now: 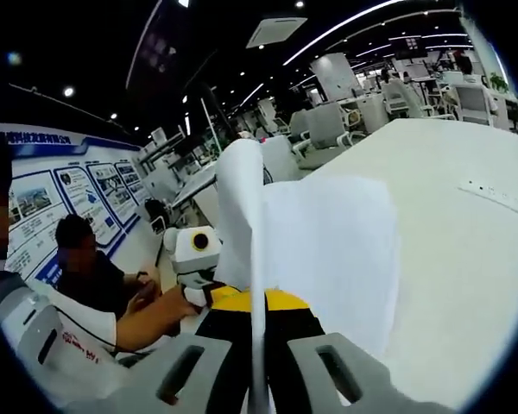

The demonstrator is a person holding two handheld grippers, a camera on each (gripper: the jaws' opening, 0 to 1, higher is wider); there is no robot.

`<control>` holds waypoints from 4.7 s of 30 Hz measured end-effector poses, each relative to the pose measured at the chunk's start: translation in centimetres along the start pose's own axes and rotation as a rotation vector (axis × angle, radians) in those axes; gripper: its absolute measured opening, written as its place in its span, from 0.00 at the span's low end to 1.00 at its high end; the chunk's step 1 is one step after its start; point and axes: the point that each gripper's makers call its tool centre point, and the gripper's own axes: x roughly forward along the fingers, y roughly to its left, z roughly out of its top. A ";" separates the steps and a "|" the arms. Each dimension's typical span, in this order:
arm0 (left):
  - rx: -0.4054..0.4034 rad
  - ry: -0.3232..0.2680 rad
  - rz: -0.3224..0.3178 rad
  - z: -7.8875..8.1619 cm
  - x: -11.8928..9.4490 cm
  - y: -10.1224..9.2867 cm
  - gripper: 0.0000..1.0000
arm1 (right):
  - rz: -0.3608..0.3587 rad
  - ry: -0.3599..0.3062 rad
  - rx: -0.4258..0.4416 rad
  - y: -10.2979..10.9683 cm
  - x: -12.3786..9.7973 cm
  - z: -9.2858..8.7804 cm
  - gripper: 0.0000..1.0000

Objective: Organize the stack of printing papers by aligning and flattening the scattered papers on the table

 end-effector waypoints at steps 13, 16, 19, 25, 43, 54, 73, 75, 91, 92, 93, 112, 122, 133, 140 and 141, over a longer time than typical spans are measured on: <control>0.000 0.001 -0.007 0.3 0.1 0.4 0.19 | -0.034 0.005 -0.001 0.2 -0.3 -0.2 0.00; 0.000 0.001 -0.009 0.4 0.1 0.5 0.19 | -0.069 0.006 -0.022 0.2 -0.3 -0.3 0.00; 0.000 0.002 -0.007 0.5 0.0 0.8 0.18 | -0.085 0.013 -0.037 0.2 -0.2 -0.4 0.00; 0.002 0.002 -0.005 0.7 0.0 1.3 0.18 | -0.085 0.021 -0.033 -0.1 0.1 -0.3 0.00; 0.004 0.002 -0.009 1.1 -0.1 2.0 0.18 | -0.075 0.008 0.003 0.0 0.8 -0.4 0.00; 0.004 0.002 -0.011 1.0 -0.1 1.9 0.18 | -0.074 0.012 -0.003 -0.1 1.1 -0.2 0.00; 0.050 0.012 -0.008 0.6 -0.1 1.5 0.07 | -0.095 -0.003 -0.088 -0.4 1.6 -0.4 0.06; 0.050 0.013 -0.007 0.6 -0.1 1.5 0.07 | -0.108 -0.018 -0.112 -0.5 1.5 -0.2 0.10; 0.058 0.016 -0.012 0.5 -0.1 1.3 0.07 | -0.287 -0.165 -0.310 -3.0 -2.3 1.4 0.47; 0.060 0.016 -0.013 0.5 -0.1 1.3 0.06 | -0.292 -0.173 -0.305 -3.3 -2.6 1.4 0.47; 0.062 0.016 -0.015 0.5 -0.1 1.2 0.06 | -0.298 -0.179 -0.299 -3.5 -2.8 1.5 0.47; 0.158 0.007 -0.069 0.3 -0.2 -0.2 0.06 | -0.449 -0.275 -0.131 -9.7 -5.6 1.3 0.56; 0.151 0.018 -0.077 0.3 -0.3 -0.1 0.06 | -0.518 -0.342 -0.123 -10.7 -8.1 2.2 0.50; 0.114 -0.035 -0.042 1.8 -0.5 0.0 0.06 | -0.517 -0.379 -0.145 -8.7 -11.3 2.3 0.51; 0.136 -0.066 -0.030 3.6 -0.4 -1.5 0.06 | -0.505 -0.347 -0.176 -7.5 -11.5 1.6 0.52; 0.139 -0.071 -0.024 4.0 -0.4 -1.7 0.06 | -0.502 -0.341 -0.177 -7.5 -11.6 1.4 0.52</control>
